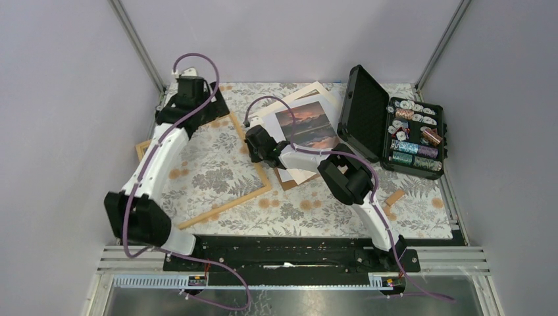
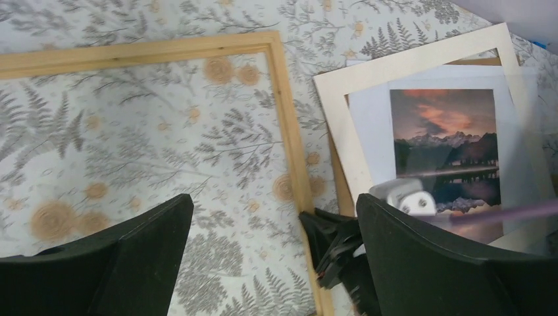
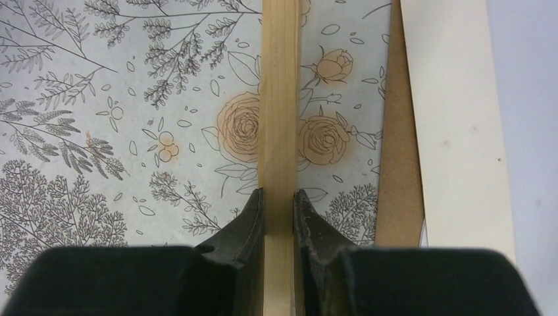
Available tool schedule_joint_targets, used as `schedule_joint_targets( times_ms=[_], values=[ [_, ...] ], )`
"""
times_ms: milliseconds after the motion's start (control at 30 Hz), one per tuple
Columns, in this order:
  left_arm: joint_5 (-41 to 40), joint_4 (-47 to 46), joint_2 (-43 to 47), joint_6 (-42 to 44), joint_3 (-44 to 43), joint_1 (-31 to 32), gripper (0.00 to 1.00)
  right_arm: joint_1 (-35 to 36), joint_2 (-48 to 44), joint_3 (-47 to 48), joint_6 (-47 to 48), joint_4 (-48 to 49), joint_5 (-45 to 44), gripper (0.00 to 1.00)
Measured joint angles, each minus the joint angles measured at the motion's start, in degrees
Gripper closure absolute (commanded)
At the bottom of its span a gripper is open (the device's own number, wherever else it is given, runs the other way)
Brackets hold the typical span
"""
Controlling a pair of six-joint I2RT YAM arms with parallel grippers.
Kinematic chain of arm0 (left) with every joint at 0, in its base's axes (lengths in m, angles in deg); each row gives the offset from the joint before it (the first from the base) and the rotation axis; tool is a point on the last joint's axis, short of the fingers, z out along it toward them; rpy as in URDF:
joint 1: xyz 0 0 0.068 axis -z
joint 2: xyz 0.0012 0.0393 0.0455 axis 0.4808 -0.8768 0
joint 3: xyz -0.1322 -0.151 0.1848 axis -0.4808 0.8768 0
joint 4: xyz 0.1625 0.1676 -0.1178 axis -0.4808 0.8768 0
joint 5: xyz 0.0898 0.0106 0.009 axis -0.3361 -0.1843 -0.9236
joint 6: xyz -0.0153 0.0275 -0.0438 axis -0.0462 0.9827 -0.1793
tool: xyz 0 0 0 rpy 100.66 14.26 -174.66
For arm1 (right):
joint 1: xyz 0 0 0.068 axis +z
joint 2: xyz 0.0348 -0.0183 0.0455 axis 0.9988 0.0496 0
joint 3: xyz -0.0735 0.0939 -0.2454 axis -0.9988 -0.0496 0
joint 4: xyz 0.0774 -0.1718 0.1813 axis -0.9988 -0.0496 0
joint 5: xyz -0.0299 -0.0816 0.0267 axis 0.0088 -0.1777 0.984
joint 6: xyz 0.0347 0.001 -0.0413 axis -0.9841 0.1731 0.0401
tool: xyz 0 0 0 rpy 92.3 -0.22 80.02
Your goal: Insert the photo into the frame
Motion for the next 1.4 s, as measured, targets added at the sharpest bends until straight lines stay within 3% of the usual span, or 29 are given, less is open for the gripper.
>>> schedule_joint_targets(
  times_ms=[167,600,900,1033,1100,1267,1400],
  values=[
    [-0.07,-0.59,8.35,1.38,8.41,-2.6,0.01,0.11,-1.84,-0.76,-0.04,-2.62,-2.25,1.0],
    [0.92,1.14,8.35,3.72,13.88,-2.84,0.01,-1.22,-17.31,-10.47,2.25,-6.6,-19.06,1.0],
    [1.03,2.69,-0.28,4.68,13.73,-4.83,0.02,-11.47,-23.61,-27.74,5.2,1.73,-13.75,1.0],
    [0.9,3.1,-1.95,4.66,15.5,-5.68,0.09,-14.73,-23.61,-29.11,5.25,3.13,-9.44,1.0],
    [0.87,3.34,-1.97,4.59,17.16,-5.57,0.19,-15.65,-23.61,-29.11,5.42,3.65,-8.02,1.0],
    [-0.85,5.97,-2.25,4.52,21.97,-3.91,0.13,-16.52,-23.61,-29.42,5.62,3.96,-6.82,1.0],
    [-2.47,8.46,-2.91,3.1,23.93,-1.22,0.21,-16.85,-23.61,-29.42,5.6,3.82,-6.27,1.0]
  ],
)
